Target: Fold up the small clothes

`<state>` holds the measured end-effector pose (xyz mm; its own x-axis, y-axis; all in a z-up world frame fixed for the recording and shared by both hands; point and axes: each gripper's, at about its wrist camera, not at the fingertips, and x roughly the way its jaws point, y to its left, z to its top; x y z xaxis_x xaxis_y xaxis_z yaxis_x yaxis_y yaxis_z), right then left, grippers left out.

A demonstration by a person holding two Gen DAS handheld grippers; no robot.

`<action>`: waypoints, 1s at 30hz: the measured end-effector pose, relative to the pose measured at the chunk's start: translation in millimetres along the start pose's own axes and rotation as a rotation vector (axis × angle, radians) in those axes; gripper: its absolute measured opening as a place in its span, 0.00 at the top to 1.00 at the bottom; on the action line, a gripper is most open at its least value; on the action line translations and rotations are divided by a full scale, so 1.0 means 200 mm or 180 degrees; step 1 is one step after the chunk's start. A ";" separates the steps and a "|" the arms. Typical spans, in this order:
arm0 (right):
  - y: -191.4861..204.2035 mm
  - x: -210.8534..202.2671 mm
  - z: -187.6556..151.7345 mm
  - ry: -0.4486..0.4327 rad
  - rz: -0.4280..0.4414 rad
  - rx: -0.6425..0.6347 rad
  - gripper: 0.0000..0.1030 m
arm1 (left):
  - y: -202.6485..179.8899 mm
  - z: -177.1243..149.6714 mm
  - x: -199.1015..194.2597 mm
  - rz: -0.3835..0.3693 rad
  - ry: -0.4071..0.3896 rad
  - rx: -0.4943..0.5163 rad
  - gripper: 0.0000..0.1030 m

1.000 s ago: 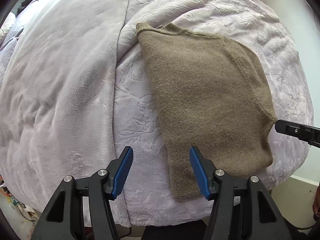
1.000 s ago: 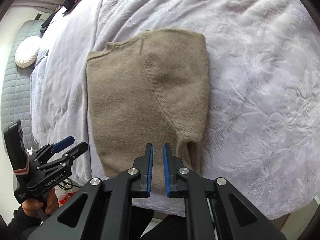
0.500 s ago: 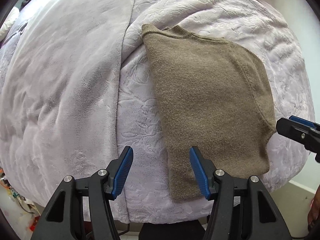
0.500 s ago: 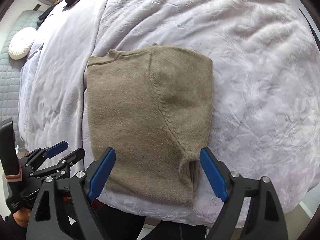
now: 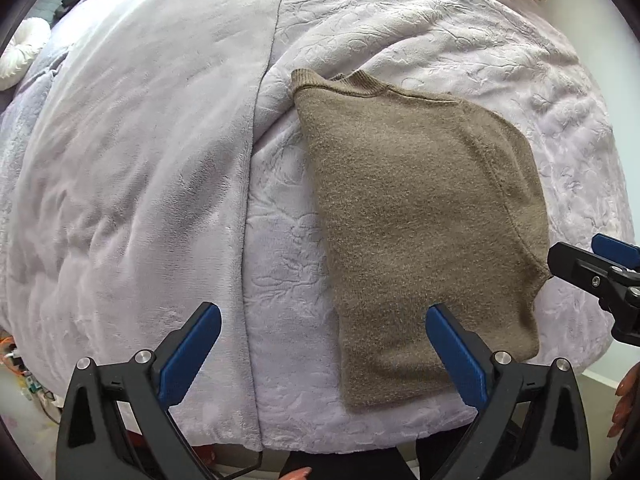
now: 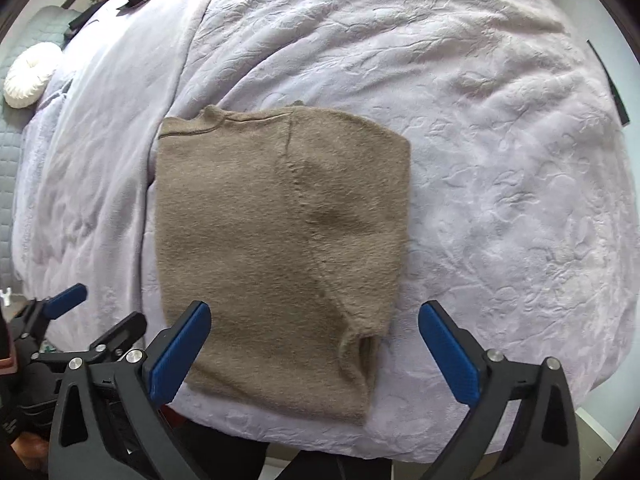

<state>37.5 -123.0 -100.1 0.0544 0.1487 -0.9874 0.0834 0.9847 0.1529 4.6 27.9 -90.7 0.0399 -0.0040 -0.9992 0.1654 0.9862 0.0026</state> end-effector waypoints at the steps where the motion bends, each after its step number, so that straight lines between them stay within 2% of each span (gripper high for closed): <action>1: 0.00 0.00 0.00 -0.0008 -0.0032 0.0010 0.00 | 0.00 0.00 0.00 0.0018 -0.0010 -0.0004 0.00; 9: -0.03 -0.05 0.02 -0.0071 -0.0208 0.0114 0.00 | 0.03 -0.01 -0.01 0.0060 -0.0002 -0.0122 0.00; 30: 0.03 -0.02 -0.02 -0.0014 -0.0316 0.0054 0.00 | 0.08 -0.01 -0.04 0.0048 -0.0069 -0.0276 0.00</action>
<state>34.4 -117.3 -94.6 0.0495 0.0499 -0.9975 0.1053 0.9929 0.0549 4.2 44.7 -82.6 0.0631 0.0083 -0.9980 0.0786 0.9968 0.0132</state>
